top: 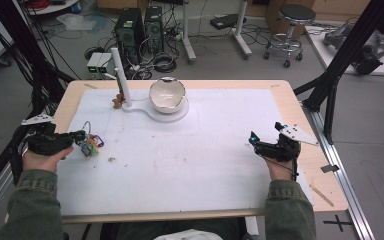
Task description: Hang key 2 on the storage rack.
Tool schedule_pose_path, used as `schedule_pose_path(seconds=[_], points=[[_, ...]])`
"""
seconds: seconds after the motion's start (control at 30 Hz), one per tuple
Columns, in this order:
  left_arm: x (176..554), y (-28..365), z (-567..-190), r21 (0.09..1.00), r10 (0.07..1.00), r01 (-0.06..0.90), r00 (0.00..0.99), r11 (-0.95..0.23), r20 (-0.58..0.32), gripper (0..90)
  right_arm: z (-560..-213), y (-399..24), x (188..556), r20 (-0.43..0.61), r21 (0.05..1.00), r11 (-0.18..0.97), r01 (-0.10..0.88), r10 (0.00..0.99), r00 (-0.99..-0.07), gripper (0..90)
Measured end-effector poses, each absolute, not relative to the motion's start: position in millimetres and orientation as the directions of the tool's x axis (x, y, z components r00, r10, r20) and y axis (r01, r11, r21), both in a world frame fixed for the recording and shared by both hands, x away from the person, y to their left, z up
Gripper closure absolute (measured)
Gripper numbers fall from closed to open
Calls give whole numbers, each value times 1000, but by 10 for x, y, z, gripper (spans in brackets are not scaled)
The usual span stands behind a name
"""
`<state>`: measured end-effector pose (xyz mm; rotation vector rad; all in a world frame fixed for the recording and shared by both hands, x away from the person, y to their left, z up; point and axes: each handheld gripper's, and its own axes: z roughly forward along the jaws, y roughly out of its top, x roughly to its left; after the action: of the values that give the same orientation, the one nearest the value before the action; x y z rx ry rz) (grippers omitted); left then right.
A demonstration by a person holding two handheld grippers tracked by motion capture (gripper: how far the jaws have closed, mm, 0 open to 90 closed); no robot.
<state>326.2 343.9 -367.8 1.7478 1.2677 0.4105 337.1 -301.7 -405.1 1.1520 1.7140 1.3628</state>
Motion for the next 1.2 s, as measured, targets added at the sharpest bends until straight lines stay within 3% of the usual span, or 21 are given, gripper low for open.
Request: schedule_pose_path(seconds=[1.2], points=[[3420, 3168, -2891, 880, 839, 465, 513, -97, -179, 840, -4047, -3024, 3370, 29, 971, 69, 231, 917, -397, 7]])
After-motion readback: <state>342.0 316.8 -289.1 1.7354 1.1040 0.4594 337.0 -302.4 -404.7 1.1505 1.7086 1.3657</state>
